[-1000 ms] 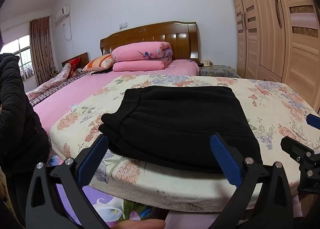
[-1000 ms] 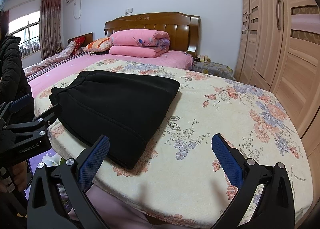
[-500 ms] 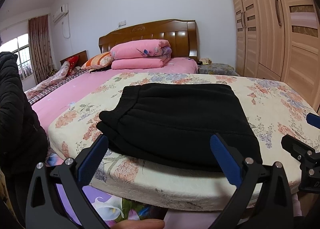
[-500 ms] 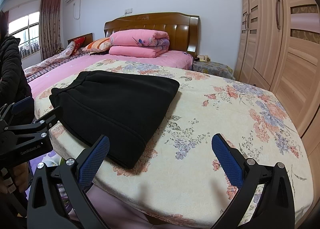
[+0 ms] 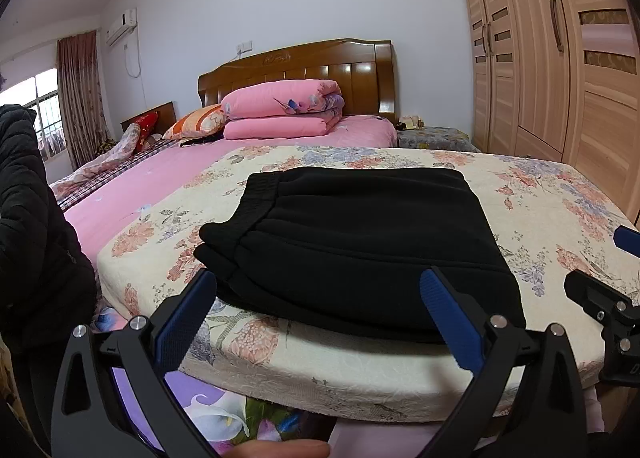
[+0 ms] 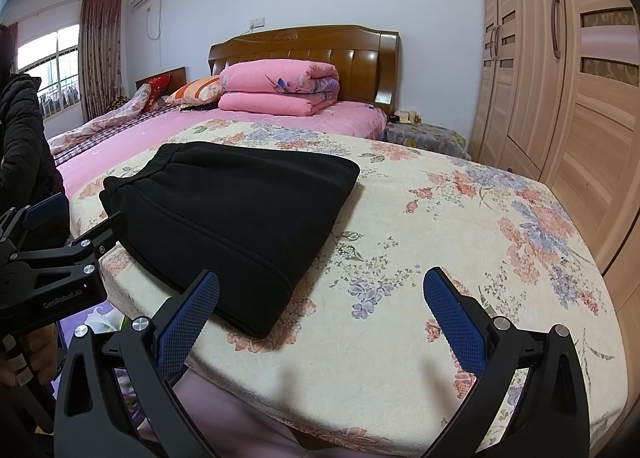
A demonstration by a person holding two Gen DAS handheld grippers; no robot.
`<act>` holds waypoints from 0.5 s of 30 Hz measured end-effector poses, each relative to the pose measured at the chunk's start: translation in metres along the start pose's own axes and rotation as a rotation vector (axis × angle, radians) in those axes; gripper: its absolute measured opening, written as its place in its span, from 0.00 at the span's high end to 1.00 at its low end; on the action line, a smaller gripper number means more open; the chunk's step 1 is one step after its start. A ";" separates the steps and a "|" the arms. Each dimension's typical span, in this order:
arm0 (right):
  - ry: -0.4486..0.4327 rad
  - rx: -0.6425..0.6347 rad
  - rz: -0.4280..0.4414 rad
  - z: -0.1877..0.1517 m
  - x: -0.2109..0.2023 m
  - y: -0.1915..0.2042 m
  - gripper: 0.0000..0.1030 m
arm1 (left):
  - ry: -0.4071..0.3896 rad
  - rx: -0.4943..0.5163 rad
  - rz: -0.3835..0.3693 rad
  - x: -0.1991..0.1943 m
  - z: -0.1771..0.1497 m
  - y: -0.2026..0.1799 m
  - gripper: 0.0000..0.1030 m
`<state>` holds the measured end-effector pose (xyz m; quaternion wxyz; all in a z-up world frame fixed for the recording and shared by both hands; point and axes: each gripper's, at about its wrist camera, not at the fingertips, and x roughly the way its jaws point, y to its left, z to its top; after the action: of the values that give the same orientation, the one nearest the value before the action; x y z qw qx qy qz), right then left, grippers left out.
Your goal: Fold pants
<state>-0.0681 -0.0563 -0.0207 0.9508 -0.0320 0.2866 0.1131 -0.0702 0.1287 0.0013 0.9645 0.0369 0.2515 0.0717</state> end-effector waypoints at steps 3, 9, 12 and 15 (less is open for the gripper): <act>0.000 0.000 0.002 0.000 0.000 0.000 0.04 | -0.002 0.001 0.000 -0.001 0.000 0.000 0.01; 0.001 0.002 0.002 0.000 0.000 0.001 0.04 | 0.001 0.003 -0.005 0.000 0.000 0.001 0.01; 0.000 0.002 0.002 0.000 0.000 0.001 0.04 | -0.001 0.001 -0.009 -0.001 0.000 0.001 0.01; 0.002 0.001 0.001 0.000 0.001 0.002 0.04 | -0.005 0.004 -0.007 -0.001 0.000 0.000 0.01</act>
<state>-0.0682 -0.0545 -0.0215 0.9505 -0.0316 0.2876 0.1133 -0.0708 0.1290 0.0022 0.9652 0.0383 0.2496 0.0678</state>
